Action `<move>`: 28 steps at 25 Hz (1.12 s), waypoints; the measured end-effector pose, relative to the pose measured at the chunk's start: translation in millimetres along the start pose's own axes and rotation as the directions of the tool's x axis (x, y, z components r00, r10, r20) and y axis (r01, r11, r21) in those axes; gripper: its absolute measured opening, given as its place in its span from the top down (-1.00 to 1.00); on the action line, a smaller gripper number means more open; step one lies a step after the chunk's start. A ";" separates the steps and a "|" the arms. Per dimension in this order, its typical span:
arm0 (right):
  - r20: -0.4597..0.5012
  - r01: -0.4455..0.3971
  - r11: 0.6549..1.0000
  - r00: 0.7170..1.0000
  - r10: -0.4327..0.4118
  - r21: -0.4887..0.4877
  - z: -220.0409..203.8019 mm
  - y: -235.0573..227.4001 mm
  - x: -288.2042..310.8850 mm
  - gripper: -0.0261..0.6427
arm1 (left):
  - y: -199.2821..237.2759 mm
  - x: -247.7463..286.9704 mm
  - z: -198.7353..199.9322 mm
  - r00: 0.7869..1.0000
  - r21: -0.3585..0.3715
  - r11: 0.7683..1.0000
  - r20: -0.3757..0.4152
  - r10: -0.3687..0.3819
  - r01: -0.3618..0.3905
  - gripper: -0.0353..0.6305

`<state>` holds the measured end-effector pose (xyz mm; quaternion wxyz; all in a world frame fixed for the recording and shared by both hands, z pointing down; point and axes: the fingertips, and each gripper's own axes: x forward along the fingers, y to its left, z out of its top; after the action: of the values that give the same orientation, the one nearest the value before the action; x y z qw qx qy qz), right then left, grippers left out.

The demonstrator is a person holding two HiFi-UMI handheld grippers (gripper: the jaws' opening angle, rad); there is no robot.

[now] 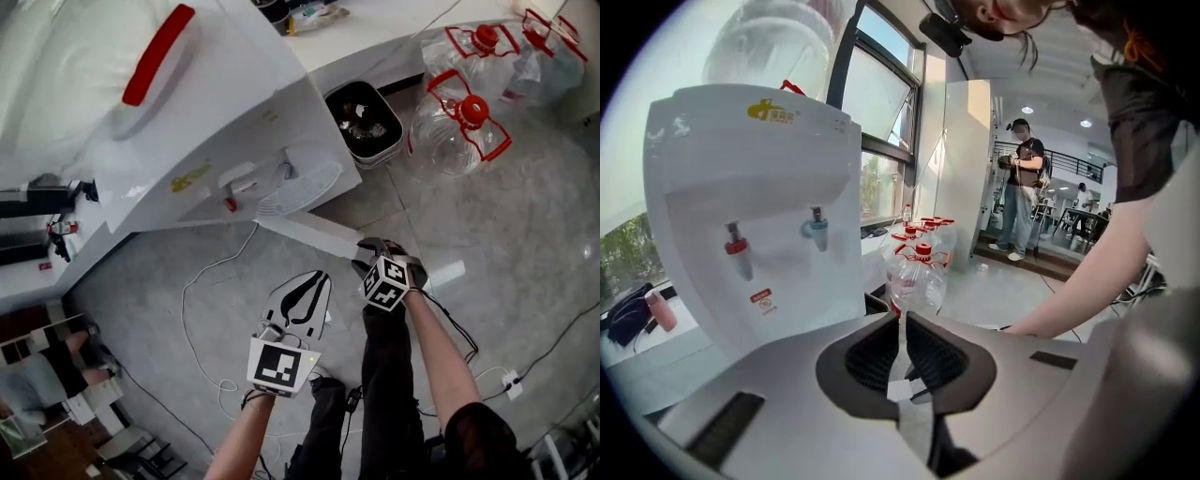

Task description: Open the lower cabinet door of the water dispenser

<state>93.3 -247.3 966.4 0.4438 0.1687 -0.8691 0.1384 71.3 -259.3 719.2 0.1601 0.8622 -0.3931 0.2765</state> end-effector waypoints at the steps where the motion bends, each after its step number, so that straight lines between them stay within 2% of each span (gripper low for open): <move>1: -0.002 -0.008 1.000 1.000 0.008 0.001 0.3 14.3 0.4 0.41 | -1.6 -8.7 -4.4 1.000 0.001 1.000 0.001 0.004 -0.004 0.82; 8: -0.016 -0.088 0.996 0.996 0.088 -0.006 14.3 111.6 16.9 0.43 | 5.3 -74.5 -45.6 0.998 -0.024 0.998 -0.003 0.057 -0.058 0.82; 14: -0.027 -0.159 0.987 0.987 0.158 -0.031 49.5 181.2 45.4 0.43 | 40.5 -135.8 -87.6 0.990 -0.064 0.988 -0.021 0.136 -0.137 0.82; 21: -0.049 -0.227 0.968 0.974 0.223 -0.108 82.1 226.7 76.7 0.43 | 76.5 -183.4 -120.9 0.964 -0.172 0.949 -0.007 0.266 -0.264 0.82; 28: -0.033 -0.235 0.970 0.972 0.233 -0.069 96.8 237.9 71.7 0.43 | 90.4 -208.7 -127.1 0.947 -0.200 0.927 -0.003 0.322 -0.316 0.82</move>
<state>-115.2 -82.0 948.5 0.4411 0.0470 -0.8818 0.1601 -154.9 -131.5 700.0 0.1920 0.7707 -0.5558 0.2454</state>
